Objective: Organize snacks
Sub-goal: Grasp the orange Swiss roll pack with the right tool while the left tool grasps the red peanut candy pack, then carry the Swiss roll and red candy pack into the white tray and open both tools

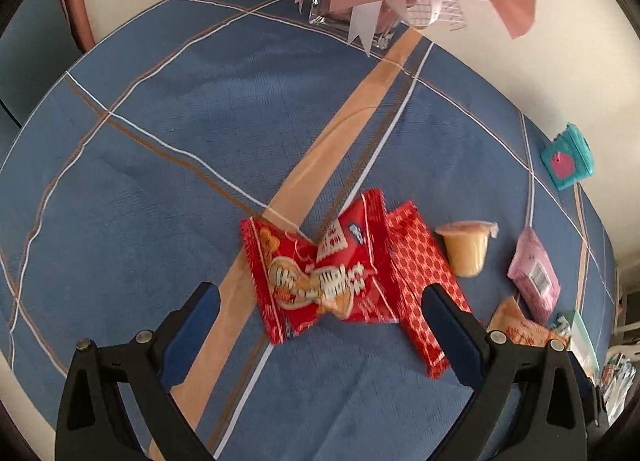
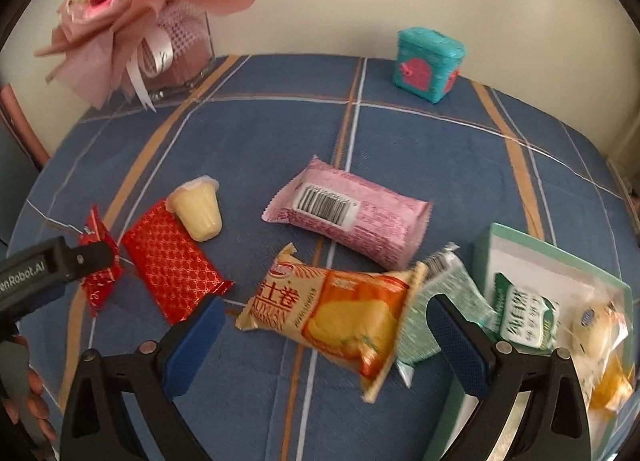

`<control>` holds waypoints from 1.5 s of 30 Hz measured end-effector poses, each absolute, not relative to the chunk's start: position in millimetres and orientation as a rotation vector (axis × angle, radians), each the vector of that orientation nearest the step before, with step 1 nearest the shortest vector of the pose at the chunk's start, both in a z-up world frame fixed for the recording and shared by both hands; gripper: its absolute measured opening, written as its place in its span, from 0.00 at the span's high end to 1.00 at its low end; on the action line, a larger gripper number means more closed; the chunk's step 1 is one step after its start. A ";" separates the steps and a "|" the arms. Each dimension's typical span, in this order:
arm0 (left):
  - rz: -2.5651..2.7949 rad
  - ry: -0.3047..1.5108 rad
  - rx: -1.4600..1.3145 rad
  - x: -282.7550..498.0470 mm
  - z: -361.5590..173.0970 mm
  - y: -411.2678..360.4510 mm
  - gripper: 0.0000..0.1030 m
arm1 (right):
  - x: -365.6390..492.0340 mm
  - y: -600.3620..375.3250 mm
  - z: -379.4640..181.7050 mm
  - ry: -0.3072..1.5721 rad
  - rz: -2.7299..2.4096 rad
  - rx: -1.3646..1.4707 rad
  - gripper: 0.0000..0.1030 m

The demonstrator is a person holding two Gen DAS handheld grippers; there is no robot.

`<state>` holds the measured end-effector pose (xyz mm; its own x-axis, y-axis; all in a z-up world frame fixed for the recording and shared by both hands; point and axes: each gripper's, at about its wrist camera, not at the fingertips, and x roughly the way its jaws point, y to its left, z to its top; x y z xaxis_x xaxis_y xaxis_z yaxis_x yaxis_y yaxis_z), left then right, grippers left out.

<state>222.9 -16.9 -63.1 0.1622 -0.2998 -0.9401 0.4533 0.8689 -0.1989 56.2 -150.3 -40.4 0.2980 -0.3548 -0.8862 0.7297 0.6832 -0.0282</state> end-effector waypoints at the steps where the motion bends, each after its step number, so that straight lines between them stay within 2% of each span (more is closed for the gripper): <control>1: -0.540 1.303 0.140 225.2 -65.3 -18.9 0.02 | 59.5 -151.6 -44.0 1.049 -0.751 0.411 0.02; 4: -0.545 1.311 0.138 232.3 -73.5 -23.3 0.12 | 68.2 -152.1 -53.5 1.076 -0.767 0.364 0.03; 7: -0.541 1.326 0.139 237.7 -81.9 -26.9 0.13 | 74.5 -152.1 -58.4 1.091 -0.797 0.304 0.08; 9: -0.543 1.329 0.140 238.3 -84.7 -28.3 0.21 | 77.2 -151.8 -61.2 1.099 -0.805 0.279 0.13; 11: -0.538 1.324 0.141 239.0 -85.3 -29.5 0.22 | 78.5 -151.2 -63.1 1.103 -0.803 0.264 0.15; 15: -0.554 1.316 0.108 236.4 -78.3 -26.6 0.32 | 76.1 -150.2 -63.8 1.106 -0.800 0.261 0.18; 19: -0.571 1.319 0.085 230.3 -69.9 -22.9 0.33 | 70.9 -148.6 -60.8 1.101 -0.783 0.278 0.25; 24: -0.585 1.311 0.058 220.9 -55.1 -20.8 0.33 | 55.9 -145.5 -50.8 1.096 -0.768 0.309 0.29; 35: -0.649 1.271 0.061 174.2 -17.1 -25.8 0.33 | -0.2 -149.2 -15.2 1.035 -0.780 0.419 0.29; 45: -0.726 1.251 0.144 119.8 -3.3 -47.8 0.33 | -63.0 -165.8 11.3 0.984 -0.838 0.513 0.29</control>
